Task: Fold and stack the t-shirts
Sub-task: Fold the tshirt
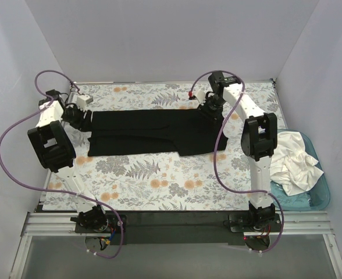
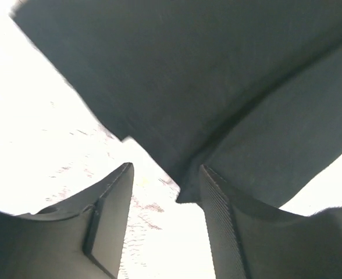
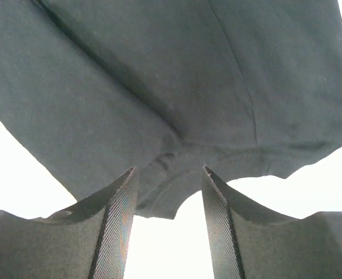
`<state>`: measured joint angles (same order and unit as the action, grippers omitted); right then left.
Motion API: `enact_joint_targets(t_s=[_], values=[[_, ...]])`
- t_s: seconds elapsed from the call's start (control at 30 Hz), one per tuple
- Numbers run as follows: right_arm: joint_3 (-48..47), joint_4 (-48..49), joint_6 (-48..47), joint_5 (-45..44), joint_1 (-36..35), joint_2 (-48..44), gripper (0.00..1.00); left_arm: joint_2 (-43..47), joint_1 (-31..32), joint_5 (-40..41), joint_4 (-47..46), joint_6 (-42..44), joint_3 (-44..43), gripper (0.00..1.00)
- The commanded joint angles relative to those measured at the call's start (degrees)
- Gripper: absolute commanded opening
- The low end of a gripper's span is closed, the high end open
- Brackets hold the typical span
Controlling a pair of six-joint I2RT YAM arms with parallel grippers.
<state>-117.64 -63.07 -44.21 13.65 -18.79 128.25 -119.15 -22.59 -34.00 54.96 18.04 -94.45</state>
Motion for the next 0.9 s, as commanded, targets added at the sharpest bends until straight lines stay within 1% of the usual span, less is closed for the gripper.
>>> enact_joint_targets(t_s=[0.0,0.03,0.07,0.1,0.13,0.17,0.23,0.27,0.3,0.33,0.37,0.4,0.43,0.47,0.5,0.53,0.57,0.6,0.67,0.7,0.77,0.8,0.87], values=[[0.04,-1.79,3.94,4.97,3.75,-6.5,0.55,4.71,1.49,-7.9,1.45,-5.3,-6.87,0.49],[3.09,-2.06,4.39,7.42,5.41,-7.74,0.55,5.5,2.63,-8.88,2.6,-5.39,-7.32,0.49],[4.78,-3.1,4.83,8.84,6.21,-10.18,0.55,6.64,5.94,-9.33,2.17,-6.17,-7.15,0.5],[7.06,-3.55,5.0,10.42,7.17,-11.43,0.54,9.44,7.89,-9.94,0.86,-7.57,-4.97,0.5],[11.69,-3.99,5.62,13.39,9.1,-12.74,0.53,10.86,9.91,-10.73,-0.28,-9.76,-3.82,0.5],[14.52,-4.25,5.88,14.73,10.08,-15.11,0.53,13.13,14.54,-11.69,-2.21,-10.83,-2.41,0.51],[18.92,-4.34,6.58,17.62,12.7,-17.14,0.5,15.17,19.66,-13.89,-5.46,-14.24,1.89,0.51],[22.95,-4.26,6.68,18.25,13.5,-18.8,0.5,16.92,25.69,-14.34,-10.44,-17.66,3.47,0.51],[24.47,-4.26,6.59,18.69,14.03,-19.52,0.49,17.63,28.45,-14.69,-13.1,-21.17,6.88,0.52],[25.96,-4.17,6.59,19.04,14.91,-19.87,0.48,18.16,31.17,-14.87,-15.82,-22.95,8.31,0.52],[27.8,-3.99,6.68,19.39,15.18,-20.22,0.47,18.86,36.6,-14.35,-21.33,-27.14,9.45,0.54],[28.43,-3.99,6.85,19.92,15.62,-20.31,0.47,18.96,39.35,-13.65,-23.99,-29.01,10.77,0.54],[28.78,-3.99,7.11,21.14,16.14,-20.14,0.46,18.78,41.73,-12.59,-28.55,-30.42,12.52,0.54],[29.05,-3.91,7.55,21.5,16.32,-19.71,0.46,18.17,46.53,-11.63,-30.33,-32.96,13.24,0.54],[28.88,-3.82,7.9,22.03,16.41,-19.44,0.45,17.73,48.67,-9.79,-31.83,-33.94,13.85,0.54],[28.79,-3.82,8.52,22.29,16.41,-19.26,0.42,17.03,50.69,-8.03,-32.98,-35.6,14.29,0.54],[28.79,-4.08,9.74,22.82,16.41,-18.91,0.4,15.55,52.89,-7.06,-33.33,-37.19,13.95,0.52],[29.05,-3.99,10.45,23.7,16.41,-19.26,0.4,15.18,53.09,-8.53,-33.25,-41.29,14.03,0.52],[30.36,-3.38,11.42,24.14,16.15,-20.05,0.42,15.7,53.17,-10.38,-34.3,-44.83,15.87,0.53],[32.28,-2.86,13.16,24.4,16.15,-20.31,0.43,16.23,53.09,-10.21,-35.0,-49.37,17.27,0.54],[34.58,-0.05,15.28,24.76,16.06,-21.45,0.45,17.54,53.18,-9.42,-37.11,-53.53,21.22,0.55],[36.85,1.27,17.12,24.58,15.71,-21.81,0.45,17.9,53.18,-9.33,-38.07,-57.81,22.72,0.55],[38.71,5.47,19.23,23.71,15.1,-22.6,0.46,18.34,53.18,-8.63,-41.15,-62.32,26.84,0.56]])
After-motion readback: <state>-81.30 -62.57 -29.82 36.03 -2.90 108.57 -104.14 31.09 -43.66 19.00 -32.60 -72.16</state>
